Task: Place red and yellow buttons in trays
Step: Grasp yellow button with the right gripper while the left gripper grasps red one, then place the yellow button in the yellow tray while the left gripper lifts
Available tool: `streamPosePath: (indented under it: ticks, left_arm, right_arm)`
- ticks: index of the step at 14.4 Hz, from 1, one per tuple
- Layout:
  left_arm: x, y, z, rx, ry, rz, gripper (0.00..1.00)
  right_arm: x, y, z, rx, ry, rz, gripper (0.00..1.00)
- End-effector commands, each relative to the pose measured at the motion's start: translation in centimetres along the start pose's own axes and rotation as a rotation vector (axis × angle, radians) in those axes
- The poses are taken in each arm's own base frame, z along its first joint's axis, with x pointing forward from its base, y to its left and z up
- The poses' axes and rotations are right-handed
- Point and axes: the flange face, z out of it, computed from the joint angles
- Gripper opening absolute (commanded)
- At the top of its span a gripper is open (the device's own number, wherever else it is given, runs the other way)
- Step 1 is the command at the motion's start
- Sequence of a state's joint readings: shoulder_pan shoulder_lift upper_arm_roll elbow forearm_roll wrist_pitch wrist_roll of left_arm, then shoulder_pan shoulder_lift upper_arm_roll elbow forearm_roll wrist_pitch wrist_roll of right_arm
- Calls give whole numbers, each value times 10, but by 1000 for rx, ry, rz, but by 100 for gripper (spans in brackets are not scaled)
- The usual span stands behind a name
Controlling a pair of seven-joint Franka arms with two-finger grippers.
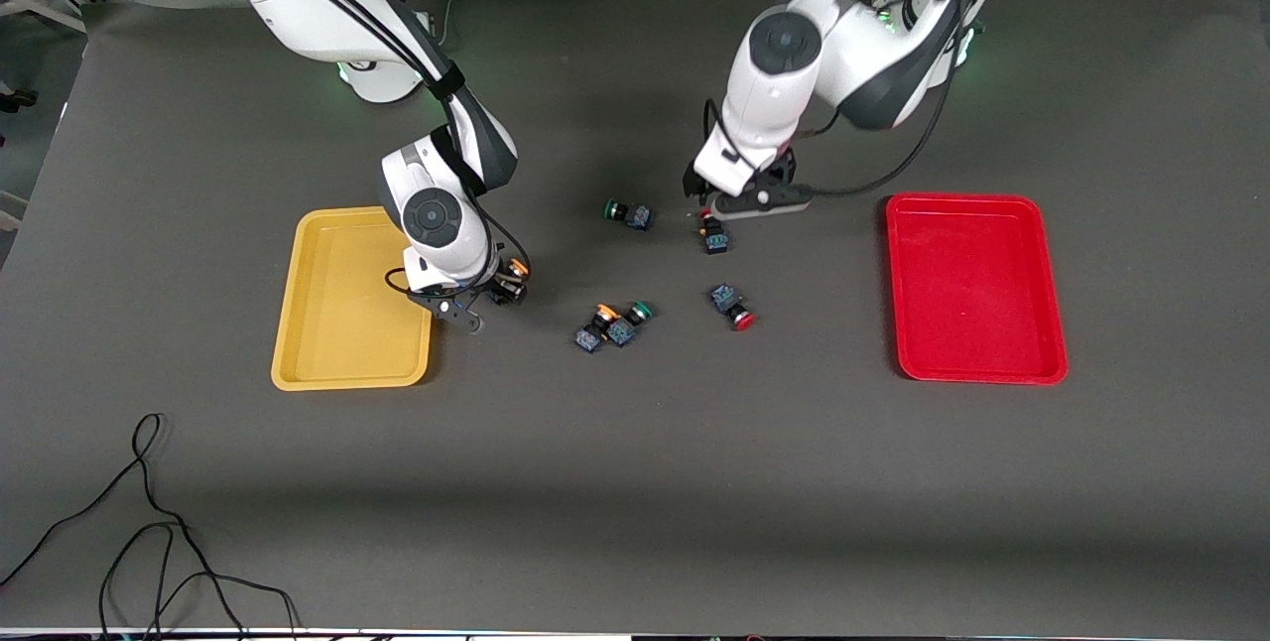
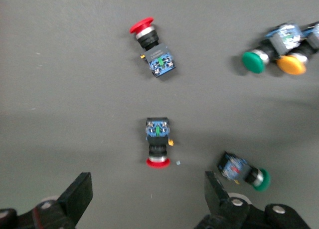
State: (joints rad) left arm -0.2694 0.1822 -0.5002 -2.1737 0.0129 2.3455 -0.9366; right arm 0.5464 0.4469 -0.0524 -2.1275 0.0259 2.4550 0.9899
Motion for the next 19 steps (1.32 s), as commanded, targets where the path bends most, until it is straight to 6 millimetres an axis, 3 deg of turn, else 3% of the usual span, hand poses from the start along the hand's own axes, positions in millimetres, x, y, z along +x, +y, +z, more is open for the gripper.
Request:
streamPosePath:
  ticks: [1, 2, 4, 6, 7, 8, 9, 10, 11, 12, 13, 14, 15, 17, 19]
  left_arm:
    - [2, 5, 58, 19, 10, -46, 100]
    - [3, 6, 74, 14, 20, -64, 100]
    - [3, 8, 100, 2, 16, -93, 100]
    - [0, 8, 114, 14, -1, -98, 100]
    - [-3, 10, 121, 16, -8, -103, 100]
    - [-4, 9, 126, 14, -14, -104, 100]
    - [-5, 9, 131, 16, -22, -106, 95]
    - [-5, 9, 134, 18, -26, -107, 76]
    - [-4, 8, 135, 20, -28, -109, 50]
    - [-4, 8, 135, 20, -28, -110, 35]
    - [-5, 8, 135, 22, -30, -110, 25]
    - [-5, 7, 138, 25, -34, -118, 23]
    - [-5, 7, 138, 26, -34, -127, 20]
    - [2, 7, 133, 36, -33, -137, 10]
    - [25, 9, 100, 70, -12, -152, 10]
  right_arm:
    - [-2, 0, -6, 23, 0, 28, 29]
    - [0, 1, -13, 26, 1, 32, 20]
    - [10, 10, -60, 35, 0, 36, 19]
    - [38, 49, -122, 24, -22, 20, 19]
    - [57, 75, -138, 23, -27, -2, 19]
    - [69, 96, -131, 0, -43, -30, 20]
    - [67, 113, -106, -35, -60, -83, 21]
    - [65, 123, -88, -51, -43, -98, 21]
    - [75, 147, -72, -72, -33, -87, 21]
    - [94, 175, -63, -77, -20, -96, 22]
    - [99, 183, -53, -90, -29, -108, 33]
    - [101, 186, -47, -101, -38, -102, 47]
    - [101, 187, -42, -105, -43, -96, 99]
    - [102, 184, -50, -88, -40, -59, 100]
    - [116, 161, -83, -35, -21, -32, 100]
